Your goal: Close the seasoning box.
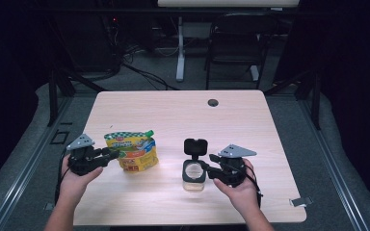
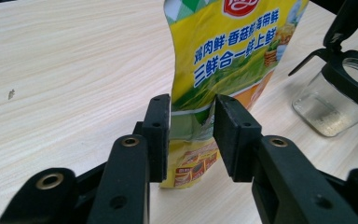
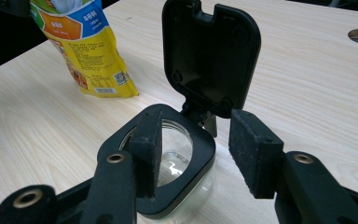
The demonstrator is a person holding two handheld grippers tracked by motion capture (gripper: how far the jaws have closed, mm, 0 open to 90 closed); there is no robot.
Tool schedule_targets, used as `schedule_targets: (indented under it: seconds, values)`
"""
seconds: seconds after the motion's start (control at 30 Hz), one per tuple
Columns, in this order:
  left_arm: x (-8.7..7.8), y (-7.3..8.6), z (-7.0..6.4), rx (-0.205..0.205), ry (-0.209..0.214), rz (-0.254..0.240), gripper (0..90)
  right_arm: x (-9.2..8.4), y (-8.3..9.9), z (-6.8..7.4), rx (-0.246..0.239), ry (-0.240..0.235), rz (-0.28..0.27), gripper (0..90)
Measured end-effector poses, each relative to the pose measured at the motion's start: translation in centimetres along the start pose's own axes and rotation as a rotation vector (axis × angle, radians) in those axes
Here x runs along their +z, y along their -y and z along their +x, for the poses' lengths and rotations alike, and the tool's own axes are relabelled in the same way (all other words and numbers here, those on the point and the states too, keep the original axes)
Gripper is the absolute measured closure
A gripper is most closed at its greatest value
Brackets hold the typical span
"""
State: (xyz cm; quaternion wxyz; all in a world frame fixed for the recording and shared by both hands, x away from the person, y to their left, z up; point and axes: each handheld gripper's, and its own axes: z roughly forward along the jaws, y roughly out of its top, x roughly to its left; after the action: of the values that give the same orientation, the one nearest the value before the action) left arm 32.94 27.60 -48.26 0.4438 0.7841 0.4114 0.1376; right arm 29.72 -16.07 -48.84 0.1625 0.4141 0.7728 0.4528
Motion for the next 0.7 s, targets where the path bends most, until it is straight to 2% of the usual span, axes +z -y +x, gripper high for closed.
schedule_targets:
  seconds: [0.13,0.27,0.53,0.63,0.7]
  values:
    - [-0.3,0.1,-0.4,0.004,0.036,-0.023,72.8,-0.6,-0.3,-0.3,-0.003,0.004,-0.008,54.7]
    - [-0.5,0.0,-1.1,0.019,0.027,-0.017,75.5,-1.1,-0.3,-0.7,0.015,0.000,-0.024,54.6]
    - [-0.7,0.0,-1.8,0.036,0.044,-0.009,81.0,-1.2,0.7,-1.3,0.046,-0.002,-0.033,54.6]
    - [-0.7,0.0,-2.2,0.052,0.047,-0.009,82.4,-1.1,1.1,-1.4,0.058,-0.024,-0.041,54.6]
    - [-0.7,-0.1,-2.5,0.066,0.056,-0.004,83.5,-1.0,1.4,-1.4,0.047,-0.030,-0.034,54.5]
